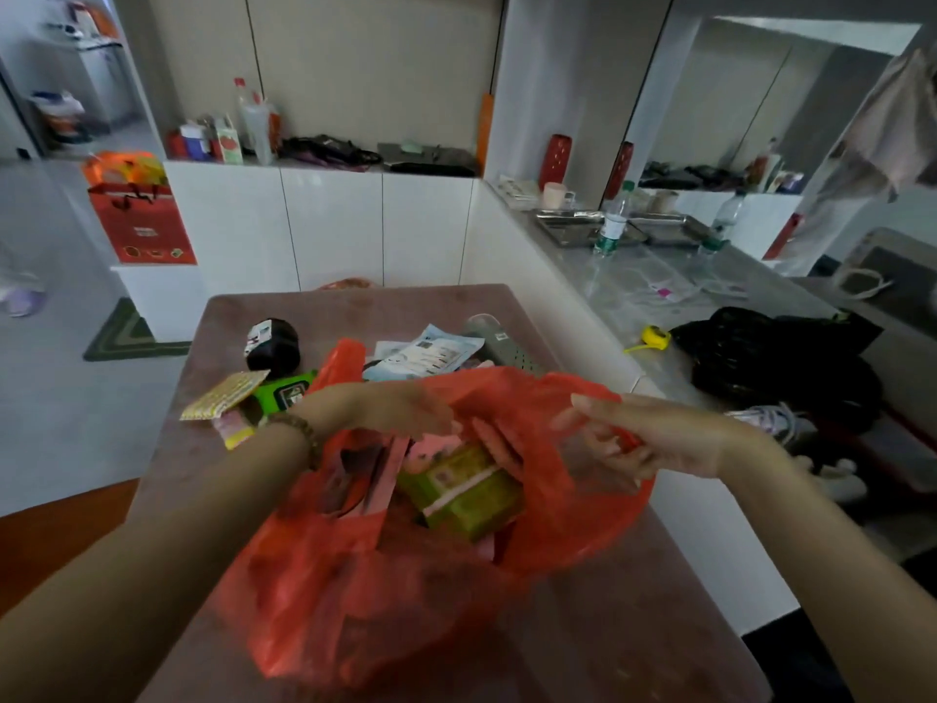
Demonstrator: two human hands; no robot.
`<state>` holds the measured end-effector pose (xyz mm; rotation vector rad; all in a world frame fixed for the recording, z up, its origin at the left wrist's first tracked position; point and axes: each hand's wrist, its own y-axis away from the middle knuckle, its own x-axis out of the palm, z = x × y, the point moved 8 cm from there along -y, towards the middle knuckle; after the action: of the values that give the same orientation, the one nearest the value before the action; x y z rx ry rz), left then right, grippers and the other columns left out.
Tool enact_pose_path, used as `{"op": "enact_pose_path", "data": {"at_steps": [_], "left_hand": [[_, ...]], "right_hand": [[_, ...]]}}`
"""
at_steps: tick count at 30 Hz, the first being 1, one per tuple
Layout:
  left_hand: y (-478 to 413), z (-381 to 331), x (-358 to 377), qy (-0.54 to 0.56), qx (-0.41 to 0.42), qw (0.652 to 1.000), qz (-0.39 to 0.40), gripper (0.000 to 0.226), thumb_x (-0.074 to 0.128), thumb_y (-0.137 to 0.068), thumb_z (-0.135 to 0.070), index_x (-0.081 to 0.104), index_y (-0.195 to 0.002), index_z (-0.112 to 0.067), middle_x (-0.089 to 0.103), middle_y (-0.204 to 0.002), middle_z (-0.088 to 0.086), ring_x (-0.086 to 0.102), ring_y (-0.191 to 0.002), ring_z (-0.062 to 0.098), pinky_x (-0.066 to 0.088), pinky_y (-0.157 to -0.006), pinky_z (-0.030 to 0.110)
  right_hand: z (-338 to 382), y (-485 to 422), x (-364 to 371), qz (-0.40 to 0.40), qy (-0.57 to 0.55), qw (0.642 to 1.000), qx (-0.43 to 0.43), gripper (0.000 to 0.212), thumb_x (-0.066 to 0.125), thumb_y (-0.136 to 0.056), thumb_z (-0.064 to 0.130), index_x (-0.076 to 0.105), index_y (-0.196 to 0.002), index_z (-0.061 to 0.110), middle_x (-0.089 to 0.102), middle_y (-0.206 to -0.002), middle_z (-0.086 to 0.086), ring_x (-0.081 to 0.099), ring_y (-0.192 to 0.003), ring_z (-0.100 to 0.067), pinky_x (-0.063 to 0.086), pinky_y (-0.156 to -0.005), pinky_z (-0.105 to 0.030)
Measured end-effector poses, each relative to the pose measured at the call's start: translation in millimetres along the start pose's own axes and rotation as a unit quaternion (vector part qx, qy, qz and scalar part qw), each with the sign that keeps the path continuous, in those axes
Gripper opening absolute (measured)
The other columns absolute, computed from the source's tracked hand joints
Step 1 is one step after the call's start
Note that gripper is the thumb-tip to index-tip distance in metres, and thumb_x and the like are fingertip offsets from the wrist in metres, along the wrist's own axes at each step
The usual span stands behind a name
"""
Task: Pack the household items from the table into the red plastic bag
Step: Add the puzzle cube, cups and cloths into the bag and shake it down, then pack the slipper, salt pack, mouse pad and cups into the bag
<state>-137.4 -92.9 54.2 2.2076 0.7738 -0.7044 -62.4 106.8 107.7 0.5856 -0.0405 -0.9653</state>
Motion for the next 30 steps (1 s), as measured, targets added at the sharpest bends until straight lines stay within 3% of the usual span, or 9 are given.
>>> {"op": "enact_pose_path", "data": {"at_steps": [5,9,12,15,18,20,24,27,30], "left_hand": [[22.9,-10.0,-83.4,0.210,0.050,0.966,-0.144,0.034,0.051,-0.090,-0.041,0.061,-0.118,-0.024,0.071,-0.103,-0.010,0.070,-0.092,0.010,0.055,-0.078,0.018],[4.0,1.0,-133.0,0.255,0.041,0.926,-0.274,0.035,0.044,-0.094,-0.042,0.063,-0.114,-0.020,0.071,-0.099,-0.006,0.069,-0.091,0.014,0.056,-0.072,0.017],[-38.5,17.6,-140.0,0.259,0.004,0.930,-0.260,0.045,0.039,-0.095,-0.047,0.061,-0.119,-0.016,0.069,-0.110,0.003,0.067,-0.098,0.021,0.053,-0.079,0.026],[-91.9,39.5,-135.1,0.259,-0.029,0.941,-0.217,0.049,0.035,-0.095,-0.049,0.056,-0.122,-0.013,0.063,-0.115,0.003,0.062,-0.105,0.021,0.051,-0.082,0.027],[-149.5,67.0,-127.7,0.255,-0.065,0.948,-0.181,0.042,0.034,-0.097,-0.046,0.051,-0.121,-0.018,0.056,-0.111,0.001,0.056,-0.105,0.022,0.046,-0.083,0.029],[-186.2,91.4,-126.2,0.231,-0.093,0.952,-0.178,0.040,0.035,-0.096,-0.046,0.055,-0.110,-0.014,0.058,-0.101,0.003,0.053,-0.097,0.022,0.046,-0.081,0.031],[-248.4,163.8,-117.9,0.199,-0.163,0.947,-0.194,0.069,0.044,-0.087,-0.060,0.053,-0.126,-0.003,0.057,-0.129,0.021,0.056,-0.115,0.033,0.043,-0.096,0.040],[-277.9,202.5,-102.6,0.191,-0.213,0.935,-0.210,0.071,0.048,-0.088,-0.056,0.038,-0.140,-0.008,0.040,-0.147,0.012,0.042,-0.130,0.029,0.034,-0.103,0.037],[-300.2,223.7,-96.5,0.124,-0.206,0.944,-0.224,0.083,0.047,-0.075,-0.075,0.050,-0.131,-0.014,0.055,-0.136,0.010,0.054,-0.114,0.025,0.042,-0.099,0.037]], "right_hand": [[-10.7,-8.9,-40.2,0.033,0.083,0.995,0.044,0.091,0.060,-0.045,0.087,0.072,-0.087,0.006,0.065,-0.071,-0.008,0.061,-0.061,-0.016,0.052,-0.062,-0.026],[1.4,-36.1,-92.3,0.000,0.033,0.999,0.036,0.091,0.063,-0.041,0.086,0.070,-0.079,0.003,0.070,-0.080,-0.017,0.067,-0.077,-0.028,0.055,-0.077,-0.035],[5.1,-84.5,-126.4,-0.052,-0.072,0.996,-0.004,0.082,0.067,-0.049,0.078,0.068,-0.088,0.006,0.073,-0.085,-0.013,0.071,-0.076,-0.023,0.057,-0.071,-0.031],[-12.5,-148.8,-155.9,-0.136,-0.099,0.986,-0.014,0.070,0.057,-0.067,0.067,0.063,-0.108,0.010,0.069,-0.112,-0.011,0.067,-0.099,-0.021,0.052,-0.087,-0.033],[-45.9,-212.1,-173.2,-0.183,-0.081,0.980,0.024,0.095,0.061,-0.054,0.078,0.052,-0.128,0.020,0.057,-0.128,-0.001,0.054,-0.116,-0.018,0.041,-0.101,-0.033],[-65.0,-248.3,-184.9,-0.212,-0.076,0.973,0.049,0.084,0.061,-0.057,0.078,0.052,-0.124,0.028,0.053,-0.133,0.001,0.050,-0.118,-0.018,0.038,-0.104,-0.037],[-113.7,-315.9,-217.0,-0.275,-0.046,0.953,0.121,0.080,0.063,-0.077,0.059,0.041,-0.139,0.013,0.048,-0.139,-0.007,0.049,-0.123,-0.025,0.040,-0.091,-0.033],[-147.5,-361.0,-225.3,-0.247,-0.059,0.954,0.158,0.103,0.072,-0.058,0.068,0.040,-0.137,0.012,0.055,-0.132,-0.011,0.061,-0.107,-0.025,0.051,-0.084,-0.035],[-159.8,-392.3,-231.4,-0.232,-0.037,0.959,0.158,0.086,0.077,-0.064,0.055,0.048,-0.131,0.009,0.061,-0.123,-0.013,0.063,-0.094,-0.023,0.054,-0.072,-0.032]]}}
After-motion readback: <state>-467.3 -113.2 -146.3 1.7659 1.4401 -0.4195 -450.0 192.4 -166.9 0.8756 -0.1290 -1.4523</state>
